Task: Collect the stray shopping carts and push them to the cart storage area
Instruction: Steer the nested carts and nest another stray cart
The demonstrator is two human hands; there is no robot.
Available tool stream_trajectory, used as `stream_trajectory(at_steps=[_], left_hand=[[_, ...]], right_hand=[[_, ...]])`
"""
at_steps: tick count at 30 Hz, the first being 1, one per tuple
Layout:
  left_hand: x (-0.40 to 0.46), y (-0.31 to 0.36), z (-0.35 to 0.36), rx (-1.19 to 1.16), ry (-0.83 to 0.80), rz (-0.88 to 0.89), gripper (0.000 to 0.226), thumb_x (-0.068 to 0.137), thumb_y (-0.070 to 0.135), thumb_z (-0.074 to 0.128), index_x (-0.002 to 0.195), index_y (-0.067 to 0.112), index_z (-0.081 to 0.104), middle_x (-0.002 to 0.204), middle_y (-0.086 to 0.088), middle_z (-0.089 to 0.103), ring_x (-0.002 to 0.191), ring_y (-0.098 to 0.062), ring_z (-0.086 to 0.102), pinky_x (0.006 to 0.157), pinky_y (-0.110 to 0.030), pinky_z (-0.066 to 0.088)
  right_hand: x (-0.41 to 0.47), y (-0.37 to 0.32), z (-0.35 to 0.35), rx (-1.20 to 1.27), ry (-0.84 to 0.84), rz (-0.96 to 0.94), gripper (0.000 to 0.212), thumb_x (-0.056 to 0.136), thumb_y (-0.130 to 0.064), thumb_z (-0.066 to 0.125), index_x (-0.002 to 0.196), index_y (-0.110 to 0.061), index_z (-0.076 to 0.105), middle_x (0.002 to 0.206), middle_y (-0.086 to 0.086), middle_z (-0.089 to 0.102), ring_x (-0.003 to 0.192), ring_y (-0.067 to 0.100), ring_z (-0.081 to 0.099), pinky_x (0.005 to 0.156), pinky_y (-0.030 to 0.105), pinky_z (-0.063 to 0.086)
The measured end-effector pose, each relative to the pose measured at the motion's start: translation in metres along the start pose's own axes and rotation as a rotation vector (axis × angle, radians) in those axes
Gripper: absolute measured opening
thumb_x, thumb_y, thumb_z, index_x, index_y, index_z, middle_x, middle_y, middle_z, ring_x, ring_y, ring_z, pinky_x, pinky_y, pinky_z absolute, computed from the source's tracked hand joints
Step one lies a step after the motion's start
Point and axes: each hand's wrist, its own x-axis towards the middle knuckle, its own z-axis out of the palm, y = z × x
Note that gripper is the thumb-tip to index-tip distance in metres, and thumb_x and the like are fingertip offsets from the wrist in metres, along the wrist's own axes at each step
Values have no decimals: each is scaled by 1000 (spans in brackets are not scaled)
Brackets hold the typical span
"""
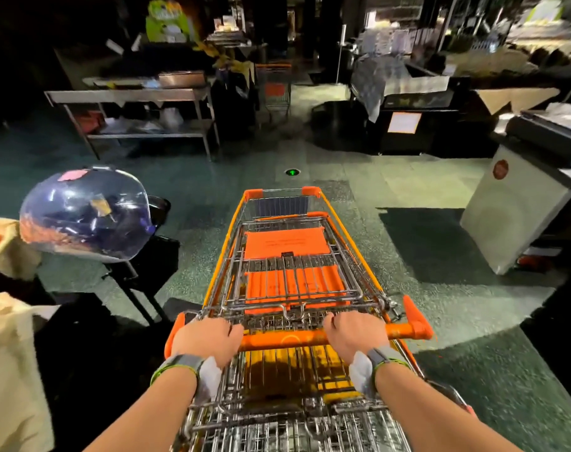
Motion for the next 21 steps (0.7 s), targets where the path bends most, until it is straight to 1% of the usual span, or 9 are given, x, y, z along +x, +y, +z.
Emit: stream_trajectory(at_steps=[2, 5, 7, 9, 12, 14, 15, 18, 21], left_hand=[[39, -7, -20, -10, -22, -16, 23, 95, 23, 28, 101, 21, 50, 86, 1, 51, 75, -21, 51, 61, -32, 39], [97, -14, -58, -39, -1, -51, 25, 102, 29, 25, 93, 22, 47, 80, 3, 48, 68, -14, 46, 53, -31, 29], [148, -20, -74, -108, 3, -81, 33, 103, 36, 23, 90, 20, 49, 80, 3, 50, 71, -15, 50, 58, -33, 35], [176, -23, -91, -158, 15, -120, 40, 103, 41, 24, 84, 20, 51, 81, 1, 55, 75, -19, 56, 67, -37, 46], [230, -34, -119, -168, 21, -136, 39, 105, 42, 27, 83, 21, 51, 91, -2, 62, 87, -24, 62, 82, -43, 54], [294, -50, -142, -220, 53, -156, 44, 104, 45, 27, 86, 19, 57, 89, -1, 63, 84, -22, 63, 78, -40, 53], [301, -52, -144, -246, 51, -169, 46, 103, 47, 27, 84, 20, 59, 85, 0, 63, 80, -20, 62, 73, -37, 50], [365, -73, -166, -246, 42, -144, 47, 102, 46, 23, 84, 20, 57, 80, 2, 58, 73, -17, 57, 66, -36, 47], [433, -97, -189, -146, -16, -52, 42, 83, 39, 15, 92, 21, 51, 79, 2, 50, 66, -17, 47, 60, -35, 40]], right_hand=[[45, 6, -14, 1, -11, 13, 30, 104, -27, 30, 79, -20, 45, 79, 2, 63, 69, 26, 61, 56, 31, 47], [113, 17, -38, -33, 3, -20, 29, 103, -26, 30, 78, -20, 44, 75, 2, 59, 61, 24, 54, 51, 31, 42], [167, 27, -48, 9, 0, 14, 35, 104, -29, 29, 74, -20, 46, 76, 2, 61, 63, 23, 56, 54, 32, 46], [201, 34, -60, 4, -9, 37, 40, 104, -33, 30, 71, -18, 48, 79, 3, 65, 72, 27, 64, 65, 36, 55], [266, 43, -78, 26, 3, 64, 51, 103, -43, 28, 76, -17, 62, 79, 2, 67, 73, 25, 65, 67, 35, 55], [332, 48, -92, 39, 12, 69, 55, 103, -47, 26, 80, -17, 66, 82, 3, 68, 74, 25, 65, 65, 34, 52], [339, 49, -95, 36, 10, 66, 57, 103, -48, 25, 81, -17, 66, 82, 3, 68, 74, 24, 65, 65, 34, 51], [405, 53, -114, 40, 11, 60, 55, 103, -48, 24, 80, -17, 63, 82, 2, 67, 74, 24, 64, 65, 34, 52], [476, 60, -129, -43, 1, 18, 41, 103, -38, 23, 86, -17, 54, 87, 3, 64, 66, 23, 53, 53, 32, 40]])
